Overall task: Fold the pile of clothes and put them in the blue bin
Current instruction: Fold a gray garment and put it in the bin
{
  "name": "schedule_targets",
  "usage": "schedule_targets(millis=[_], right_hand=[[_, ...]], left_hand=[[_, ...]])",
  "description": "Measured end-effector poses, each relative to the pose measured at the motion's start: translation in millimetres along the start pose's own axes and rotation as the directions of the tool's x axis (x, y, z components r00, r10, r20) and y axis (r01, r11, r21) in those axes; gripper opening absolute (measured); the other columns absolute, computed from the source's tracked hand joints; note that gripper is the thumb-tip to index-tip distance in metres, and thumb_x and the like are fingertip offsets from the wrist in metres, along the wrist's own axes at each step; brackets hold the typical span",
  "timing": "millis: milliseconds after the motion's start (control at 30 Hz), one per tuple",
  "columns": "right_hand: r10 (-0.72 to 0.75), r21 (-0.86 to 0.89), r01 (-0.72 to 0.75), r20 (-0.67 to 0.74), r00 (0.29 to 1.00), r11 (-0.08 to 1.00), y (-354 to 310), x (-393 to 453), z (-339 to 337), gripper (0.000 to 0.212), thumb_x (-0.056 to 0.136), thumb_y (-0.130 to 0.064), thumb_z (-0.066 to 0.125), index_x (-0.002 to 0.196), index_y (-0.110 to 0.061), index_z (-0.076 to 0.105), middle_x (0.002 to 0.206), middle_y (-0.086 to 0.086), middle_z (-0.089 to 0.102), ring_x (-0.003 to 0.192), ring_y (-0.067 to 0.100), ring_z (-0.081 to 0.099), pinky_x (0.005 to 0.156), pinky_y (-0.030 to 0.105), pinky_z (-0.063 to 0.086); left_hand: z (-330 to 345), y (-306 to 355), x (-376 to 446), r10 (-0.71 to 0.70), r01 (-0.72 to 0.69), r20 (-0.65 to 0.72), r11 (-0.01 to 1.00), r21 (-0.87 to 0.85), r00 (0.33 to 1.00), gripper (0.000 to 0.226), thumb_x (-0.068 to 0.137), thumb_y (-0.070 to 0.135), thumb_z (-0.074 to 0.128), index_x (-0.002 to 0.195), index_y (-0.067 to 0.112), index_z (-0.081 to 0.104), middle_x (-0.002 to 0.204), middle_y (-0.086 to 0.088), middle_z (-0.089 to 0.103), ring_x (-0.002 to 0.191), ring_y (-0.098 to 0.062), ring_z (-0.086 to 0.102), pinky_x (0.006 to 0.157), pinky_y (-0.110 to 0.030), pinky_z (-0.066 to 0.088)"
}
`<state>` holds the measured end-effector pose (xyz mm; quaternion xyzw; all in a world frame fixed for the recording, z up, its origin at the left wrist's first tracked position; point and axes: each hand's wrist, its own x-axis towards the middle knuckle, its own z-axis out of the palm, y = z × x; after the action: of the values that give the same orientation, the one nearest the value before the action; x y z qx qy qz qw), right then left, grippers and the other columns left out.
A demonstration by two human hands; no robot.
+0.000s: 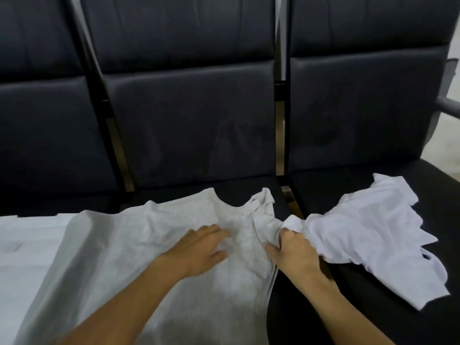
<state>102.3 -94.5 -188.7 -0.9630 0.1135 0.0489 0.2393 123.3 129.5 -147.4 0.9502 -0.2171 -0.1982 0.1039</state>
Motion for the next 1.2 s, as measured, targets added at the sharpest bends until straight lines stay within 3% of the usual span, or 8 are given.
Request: schedule_targets(millis=[233,367,533,733,900,1000,1100,1200], right_hand=[[0.253,0.707,-0.146,-0.048,0.966,0.692,28.3,-2.9,-42.7,0.009,0.087,-0.015,0.064,0.085,-0.007,0.064,0.07,0.009,0.065,0.059,0.015,0.057,0.051,0.023,0.046],[0.285,0.652,-0.194,-0.036,0.958,0.733,64.9,-5.7,-55.0,0.023,0.089,-0.012,0.062,0.072,0.003,0.057,0.064,0.016,0.056,0.055,0.017,0.047,0.046,0.025,0.038],[0.271,0.441,-0.255,0.028,0.962,0.861,94.7,-0.6,-64.3,0.034,0.085,-0.021,0.072,0.066,0.003,0.056,0.057,0.015,0.059,0.046,0.02,0.05,0.044,0.03,0.044],[0.228,0.648,-0.261,0.137,0.964,0.715,91.8,-1.8,-82.5,0.019,0.086,-0.016,0.074,0.076,-0.001,0.069,0.07,0.014,0.071,0.059,0.02,0.066,0.061,0.032,0.058],[0.052,0.689,0.071,-0.156,0.986,0.721,32.7,-16.7,-91.2,0.022,0.086,-0.02,0.073,0.07,-0.007,0.065,0.062,0.008,0.067,0.052,0.018,0.06,0.053,0.028,0.05],[-0.305,0.826,0.204,-0.041,0.952,0.526,-33.0,-50.8,-75.4,0.009,0.087,-0.018,0.073,0.08,-0.017,0.069,0.073,0.003,0.072,0.063,0.005,0.065,0.058,0.02,0.052],[-0.53,0.799,0.131,0.256,0.809,0.586,-66.2,-76.8,-51.1,0.025,0.082,-0.049,0.073,0.104,-0.04,0.07,0.101,-0.012,0.072,0.089,-0.002,0.067,0.08,0.021,0.055],[-0.386,0.422,0.215,0.376,0.842,0.881,-54.7,-69.9,-31.8,0.024,0.091,-0.049,0.062,0.115,-0.045,0.059,0.122,-0.011,0.06,0.109,0.005,0.059,0.096,0.029,0.05]], left_hand=[[-11.4,40.5,133.8,-0.072,0.034,-0.095,0.935,-0.353,0.993,0.071,0.09,0.039,0.068,0.149,0.02,0.033,0.141,-0.002,0.042,0.127,-0.02,0.048,0.104,-0.032,0.044],[-1.3,48.1,175.7,-0.225,0.217,-0.002,0.943,-0.252,0.974,0.085,0.082,0.049,0.074,0.149,0.015,0.033,0.147,-0.01,0.039,0.133,-0.029,0.044,0.111,-0.044,0.04],[-7.3,59.8,198.6,-0.224,0.189,-0.06,0.915,-0.356,0.973,0.016,0.092,0.034,0.066,0.094,0.018,0.067,0.086,0.002,0.064,0.089,-0.019,0.062,0.096,-0.042,0.05],[-28.7,82.1,204.1,-0.17,0.142,0.012,0.779,-0.61,0.985,0.02,0.102,0.023,0.051,0.107,0.01,0.066,0.095,-0.01,0.064,0.086,-0.022,0.058,0.075,-0.034,0.051],[-74.5,56.5,154.3,-0.177,-0.001,-0.082,0.418,-0.909,0.981,0.021,0.099,0.005,0.053,0.111,0.012,0.069,0.109,-0.008,0.07,0.102,-0.022,0.066,0.09,-0.033,0.054],[-94.2,-0.6,102.9,-0.244,-0.032,-0.078,0.183,-0.982,0.967,0.02,0.097,0.014,0.051,0.098,0.011,0.07,0.081,-0.008,0.069,0.076,-0.02,0.067,0.077,-0.035,0.053],[-98.0,-69.7,54.5,-0.388,0.084,-0.052,0.324,-0.942,0.92,0.022,0.101,0.022,0.048,0.097,0.009,0.065,0.06,-0.011,0.058,0.062,-0.025,0.055,0.065,-0.036,0.044],[-87.9,-121.4,31.7,-0.405,0.132,-0.171,0.62,-0.773,0.898,0.017,0.103,0.008,0.047,0.106,0.006,0.064,0.087,-0.024,0.07,0.078,-0.033,0.065,0.072,-0.035,0.05]])
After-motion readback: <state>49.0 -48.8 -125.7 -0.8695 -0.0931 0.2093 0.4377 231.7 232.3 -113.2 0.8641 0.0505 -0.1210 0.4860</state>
